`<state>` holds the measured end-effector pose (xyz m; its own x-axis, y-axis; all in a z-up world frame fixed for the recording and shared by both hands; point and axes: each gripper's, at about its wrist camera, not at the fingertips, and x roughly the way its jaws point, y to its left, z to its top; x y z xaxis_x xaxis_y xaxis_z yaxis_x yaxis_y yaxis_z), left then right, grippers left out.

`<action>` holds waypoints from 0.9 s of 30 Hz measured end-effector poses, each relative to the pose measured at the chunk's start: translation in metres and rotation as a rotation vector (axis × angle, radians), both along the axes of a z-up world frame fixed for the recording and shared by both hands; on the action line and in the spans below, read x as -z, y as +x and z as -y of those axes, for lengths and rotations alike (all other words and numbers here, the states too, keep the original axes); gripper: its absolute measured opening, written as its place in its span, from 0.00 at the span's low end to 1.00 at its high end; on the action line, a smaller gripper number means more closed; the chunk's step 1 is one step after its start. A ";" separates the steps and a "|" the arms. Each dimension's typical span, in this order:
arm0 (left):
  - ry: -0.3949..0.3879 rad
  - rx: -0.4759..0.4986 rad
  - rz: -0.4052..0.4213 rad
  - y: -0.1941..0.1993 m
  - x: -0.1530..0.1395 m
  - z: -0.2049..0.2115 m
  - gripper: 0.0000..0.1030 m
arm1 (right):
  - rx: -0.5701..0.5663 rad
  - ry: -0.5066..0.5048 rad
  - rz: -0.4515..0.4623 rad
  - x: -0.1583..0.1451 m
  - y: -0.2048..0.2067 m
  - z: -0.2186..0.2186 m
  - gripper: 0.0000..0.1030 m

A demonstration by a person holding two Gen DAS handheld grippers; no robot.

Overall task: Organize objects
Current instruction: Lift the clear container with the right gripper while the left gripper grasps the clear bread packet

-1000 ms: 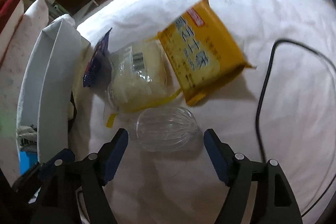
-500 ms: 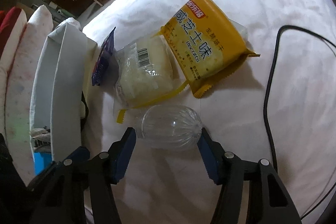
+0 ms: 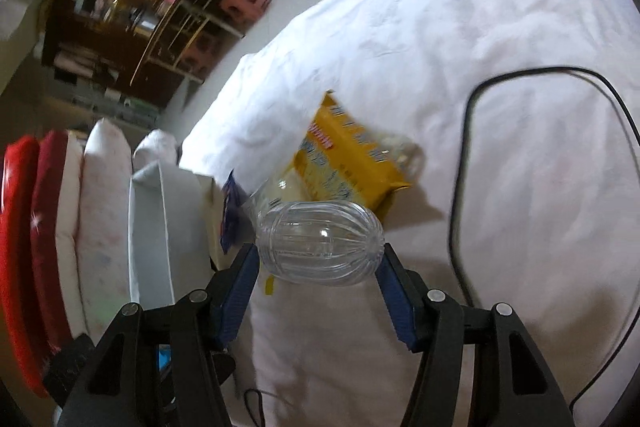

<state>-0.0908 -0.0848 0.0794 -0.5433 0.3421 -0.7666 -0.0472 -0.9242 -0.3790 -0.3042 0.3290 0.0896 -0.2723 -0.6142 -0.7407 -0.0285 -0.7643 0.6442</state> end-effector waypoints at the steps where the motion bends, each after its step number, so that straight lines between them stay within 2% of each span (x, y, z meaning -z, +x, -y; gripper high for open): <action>1: -0.002 -0.008 0.002 -0.002 0.001 -0.002 0.40 | 0.012 -0.017 0.014 0.003 0.000 -0.006 0.57; 7: -0.040 -0.052 0.013 -0.013 0.006 -0.009 0.40 | 0.038 -0.075 0.028 0.000 -0.001 -0.015 0.57; 15: -0.067 -0.069 0.026 -0.042 0.018 -0.020 0.39 | 0.033 -0.091 0.011 -0.009 -0.006 -0.016 0.57; 19: -0.053 -0.101 0.040 -0.055 0.026 -0.023 0.39 | 0.073 -0.179 0.036 -0.006 -0.010 -0.028 0.57; 22: -0.075 -0.135 0.047 -0.064 0.031 -0.024 0.39 | 0.079 -0.241 0.058 -0.003 -0.014 -0.034 0.57; 27: -0.096 -0.207 0.023 -0.073 0.030 -0.020 0.39 | 0.059 -0.259 0.056 -0.003 -0.021 -0.035 0.57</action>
